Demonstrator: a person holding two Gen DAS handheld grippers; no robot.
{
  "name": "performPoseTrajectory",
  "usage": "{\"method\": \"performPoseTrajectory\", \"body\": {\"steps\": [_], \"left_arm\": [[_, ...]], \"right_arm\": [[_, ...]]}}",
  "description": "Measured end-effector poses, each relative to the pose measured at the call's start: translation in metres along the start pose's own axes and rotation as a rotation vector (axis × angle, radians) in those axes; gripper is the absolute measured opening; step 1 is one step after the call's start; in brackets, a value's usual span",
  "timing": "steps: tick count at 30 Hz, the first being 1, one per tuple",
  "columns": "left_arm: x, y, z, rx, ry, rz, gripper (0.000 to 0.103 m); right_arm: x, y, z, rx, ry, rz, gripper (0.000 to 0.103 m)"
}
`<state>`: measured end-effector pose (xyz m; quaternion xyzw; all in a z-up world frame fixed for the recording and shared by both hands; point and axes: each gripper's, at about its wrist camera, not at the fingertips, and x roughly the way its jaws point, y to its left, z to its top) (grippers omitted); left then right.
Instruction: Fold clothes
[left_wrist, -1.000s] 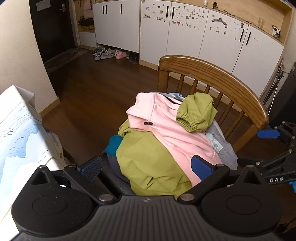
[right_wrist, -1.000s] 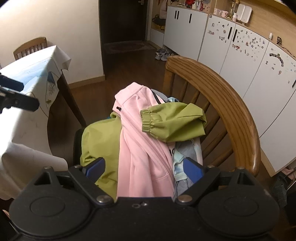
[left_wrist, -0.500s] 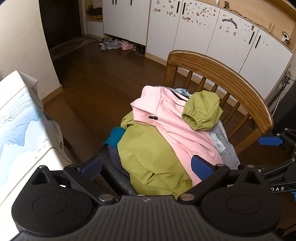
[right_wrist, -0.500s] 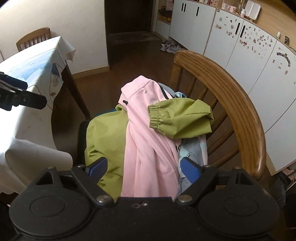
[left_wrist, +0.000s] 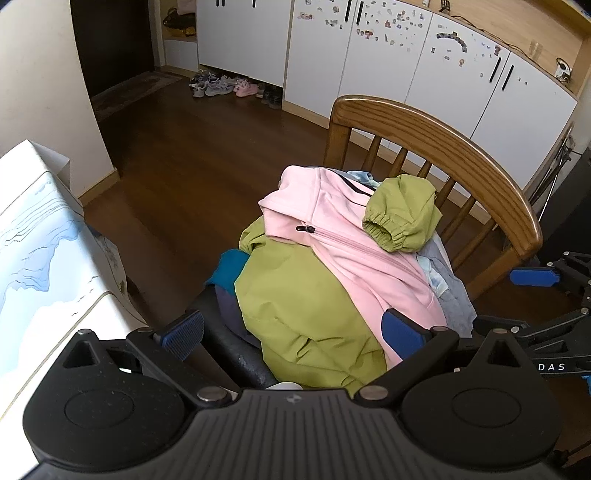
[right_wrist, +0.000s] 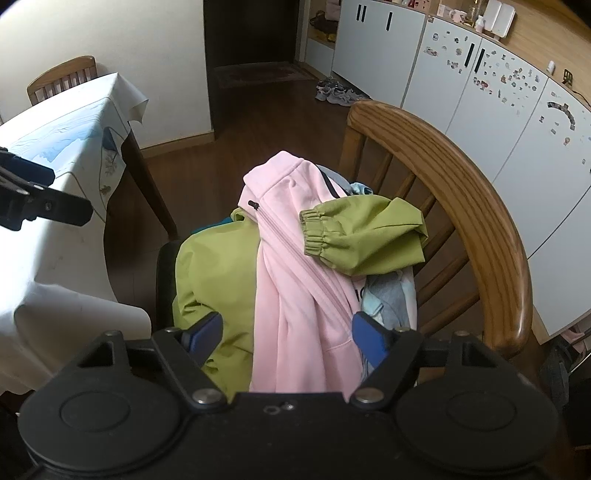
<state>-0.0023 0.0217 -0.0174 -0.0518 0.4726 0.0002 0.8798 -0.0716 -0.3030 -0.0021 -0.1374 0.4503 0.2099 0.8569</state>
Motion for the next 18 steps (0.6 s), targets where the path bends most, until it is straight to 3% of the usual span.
{"method": "performPoseTrajectory", "body": {"steps": [18], "left_arm": [[0.0011, 0.0013, 0.0001, 0.007, 0.0, -0.007, 0.103]], "right_arm": [[0.0015, 0.0002, 0.0004, 0.02, 0.001, -0.002, 0.103]]}}
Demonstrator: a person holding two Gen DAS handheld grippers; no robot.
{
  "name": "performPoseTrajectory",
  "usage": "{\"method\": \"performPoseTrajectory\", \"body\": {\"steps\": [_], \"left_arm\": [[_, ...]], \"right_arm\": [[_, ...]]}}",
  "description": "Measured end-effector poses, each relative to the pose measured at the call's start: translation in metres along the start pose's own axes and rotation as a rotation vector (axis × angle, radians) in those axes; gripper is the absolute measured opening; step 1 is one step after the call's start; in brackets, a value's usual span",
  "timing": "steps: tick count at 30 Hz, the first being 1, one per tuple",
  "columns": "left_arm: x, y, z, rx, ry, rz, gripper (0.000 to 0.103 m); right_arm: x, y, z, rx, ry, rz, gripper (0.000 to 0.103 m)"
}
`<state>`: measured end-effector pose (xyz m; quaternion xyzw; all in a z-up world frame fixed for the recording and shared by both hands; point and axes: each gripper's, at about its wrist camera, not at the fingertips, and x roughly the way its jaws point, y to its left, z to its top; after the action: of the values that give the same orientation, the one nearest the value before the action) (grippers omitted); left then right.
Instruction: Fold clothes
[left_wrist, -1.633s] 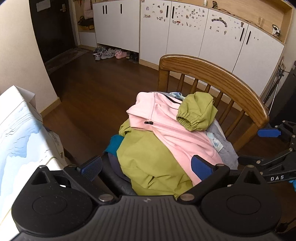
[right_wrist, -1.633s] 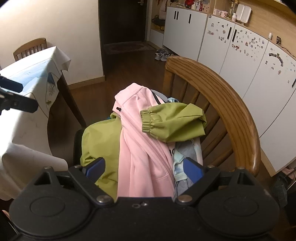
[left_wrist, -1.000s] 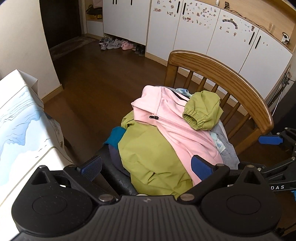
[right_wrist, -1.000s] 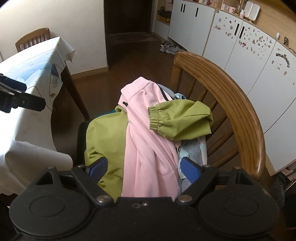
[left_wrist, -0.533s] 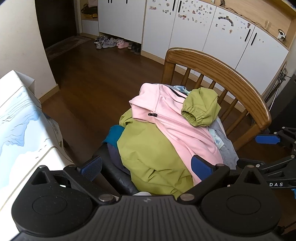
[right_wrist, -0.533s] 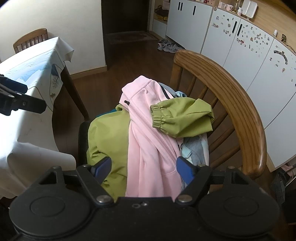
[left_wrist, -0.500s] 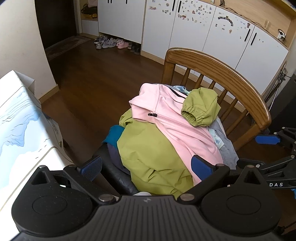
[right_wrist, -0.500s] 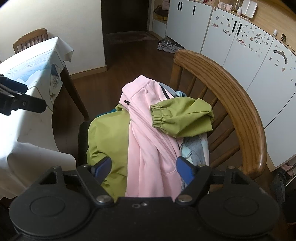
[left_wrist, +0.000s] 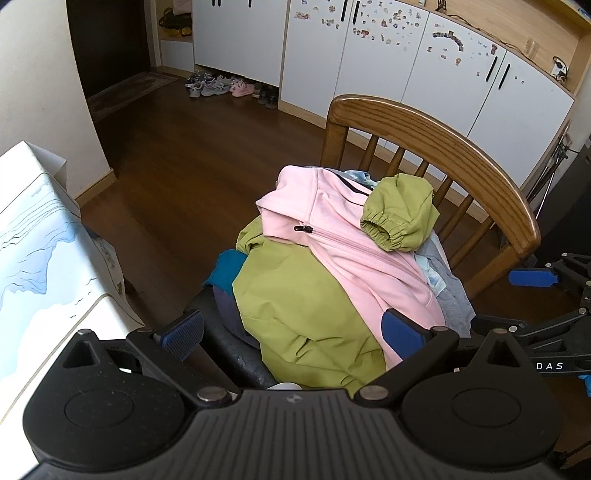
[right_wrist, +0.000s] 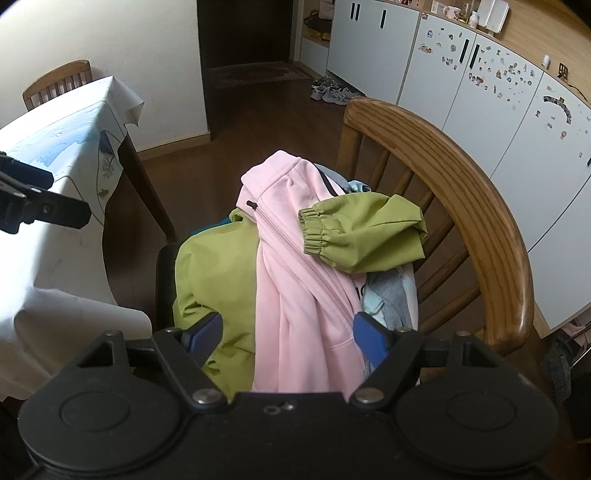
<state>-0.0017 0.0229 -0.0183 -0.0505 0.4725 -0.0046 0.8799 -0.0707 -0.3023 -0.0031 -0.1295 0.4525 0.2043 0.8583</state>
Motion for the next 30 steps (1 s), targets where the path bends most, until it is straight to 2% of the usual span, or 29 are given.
{"method": "performPoseTrajectory", "body": {"steps": [10, 18, 23, 30], "left_arm": [[0.006, 0.0, 0.002, -0.002, 0.014, -0.003, 0.103], [0.024, 0.0, 0.008, 0.005, 0.028, -0.008, 0.103], [0.065, -0.007, 0.027, 0.04, 0.022, -0.042, 0.103], [0.152, -0.032, 0.054, 0.097, 0.062, -0.089, 0.103]], "right_arm": [[0.006, -0.002, -0.001, -0.001, -0.001, 0.0, 0.103], [0.03, -0.014, -0.001, 0.005, -0.009, -0.016, 0.103], [0.072, -0.028, -0.003, -0.011, 0.009, -0.012, 0.103], [0.133, -0.037, -0.007, -0.033, 0.055, 0.019, 0.103]]}}
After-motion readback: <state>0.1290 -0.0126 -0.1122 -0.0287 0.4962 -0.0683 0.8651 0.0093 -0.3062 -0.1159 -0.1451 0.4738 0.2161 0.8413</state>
